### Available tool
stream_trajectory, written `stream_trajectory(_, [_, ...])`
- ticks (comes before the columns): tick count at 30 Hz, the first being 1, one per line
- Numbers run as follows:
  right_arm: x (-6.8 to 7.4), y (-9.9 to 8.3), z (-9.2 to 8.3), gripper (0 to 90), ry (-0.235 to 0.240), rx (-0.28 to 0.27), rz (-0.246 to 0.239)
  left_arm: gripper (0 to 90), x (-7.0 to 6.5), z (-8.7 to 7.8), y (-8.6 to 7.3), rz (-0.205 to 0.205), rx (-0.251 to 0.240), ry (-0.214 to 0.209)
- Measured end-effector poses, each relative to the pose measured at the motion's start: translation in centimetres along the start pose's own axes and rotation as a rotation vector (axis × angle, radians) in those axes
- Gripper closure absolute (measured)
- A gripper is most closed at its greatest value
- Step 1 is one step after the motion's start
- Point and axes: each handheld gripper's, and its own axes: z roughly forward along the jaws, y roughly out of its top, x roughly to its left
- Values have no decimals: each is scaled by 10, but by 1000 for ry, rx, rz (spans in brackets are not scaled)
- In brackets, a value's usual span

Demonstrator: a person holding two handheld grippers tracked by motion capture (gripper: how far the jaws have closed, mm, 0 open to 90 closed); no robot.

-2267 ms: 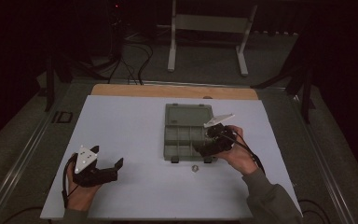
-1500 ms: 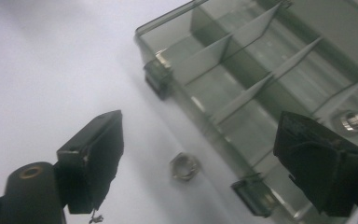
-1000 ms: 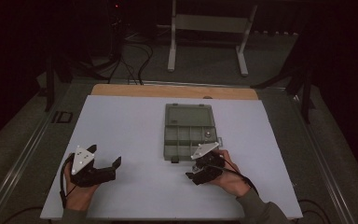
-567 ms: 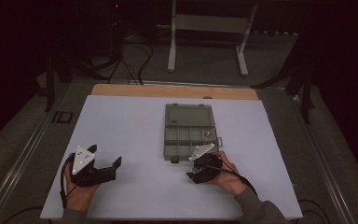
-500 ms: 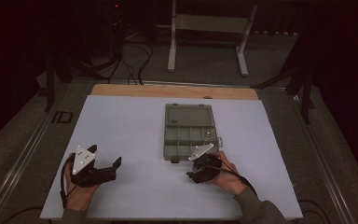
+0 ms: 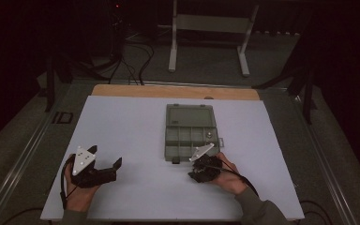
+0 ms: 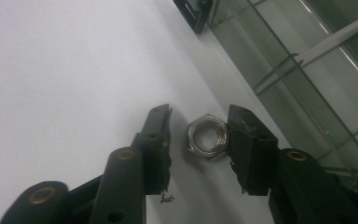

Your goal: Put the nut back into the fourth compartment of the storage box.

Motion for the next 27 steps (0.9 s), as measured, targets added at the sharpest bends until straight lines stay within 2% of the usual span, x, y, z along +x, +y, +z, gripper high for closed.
stream_trajectory(7, [0,1,-1,699,3,10,9,42,-1,0,0,1,2,0])
stream_trajectory(27, [2,3,0,703,-15,32,20,42,-1,0,0,1,2,-1])
